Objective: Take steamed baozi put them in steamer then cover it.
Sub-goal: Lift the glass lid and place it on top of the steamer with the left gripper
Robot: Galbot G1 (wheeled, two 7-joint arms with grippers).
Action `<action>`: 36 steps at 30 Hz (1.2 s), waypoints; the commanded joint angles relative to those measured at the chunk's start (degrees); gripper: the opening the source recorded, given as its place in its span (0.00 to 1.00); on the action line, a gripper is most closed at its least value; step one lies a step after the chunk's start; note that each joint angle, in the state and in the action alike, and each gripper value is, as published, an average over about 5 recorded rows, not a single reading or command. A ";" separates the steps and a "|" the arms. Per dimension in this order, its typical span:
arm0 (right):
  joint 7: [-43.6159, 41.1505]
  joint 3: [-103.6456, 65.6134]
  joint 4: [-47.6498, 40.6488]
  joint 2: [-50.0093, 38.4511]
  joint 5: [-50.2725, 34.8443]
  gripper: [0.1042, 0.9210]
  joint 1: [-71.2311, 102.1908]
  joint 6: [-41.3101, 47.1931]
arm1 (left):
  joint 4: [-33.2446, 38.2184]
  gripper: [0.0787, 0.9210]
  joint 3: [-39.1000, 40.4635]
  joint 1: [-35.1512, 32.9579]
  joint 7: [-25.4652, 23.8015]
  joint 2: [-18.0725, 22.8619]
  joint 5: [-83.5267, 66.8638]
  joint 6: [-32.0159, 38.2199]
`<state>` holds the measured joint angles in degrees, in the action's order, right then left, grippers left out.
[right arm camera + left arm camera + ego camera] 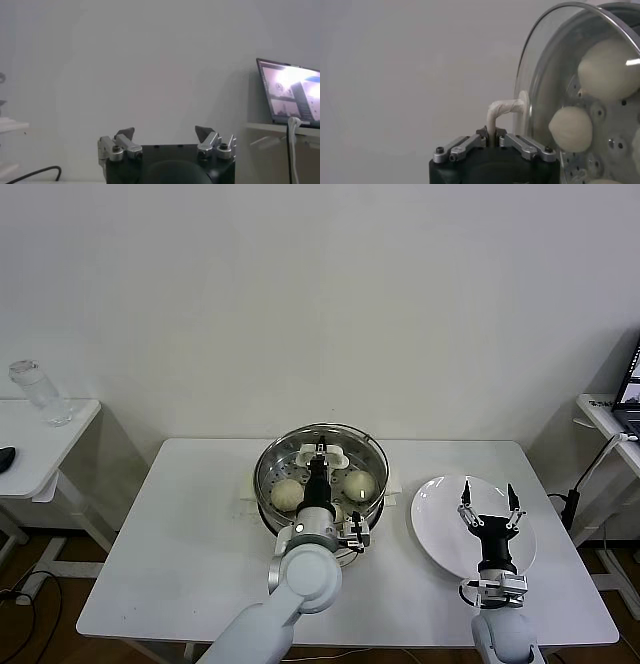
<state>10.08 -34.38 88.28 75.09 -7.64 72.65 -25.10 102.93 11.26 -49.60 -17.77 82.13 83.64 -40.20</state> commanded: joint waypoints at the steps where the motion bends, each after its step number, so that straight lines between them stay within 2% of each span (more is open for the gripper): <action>1: -0.03 -0.10 -0.04 -0.07 0.04 0.88 -0.02 -0.08 | -1.68 0.14 0.01 -0.14 0.49 0.51 0.89 0.22; 36: -0.17 0.20 -0.27 0.19 0.55 0.88 -0.28 -0.31 | -3.49 0.14 -1.20 -2.10 1.98 1.15 4.47 2.26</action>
<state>9.92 -34.20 88.06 75.20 -7.15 72.41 -25.35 99.69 10.21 -51.50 -15.62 83.12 87.37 -38.10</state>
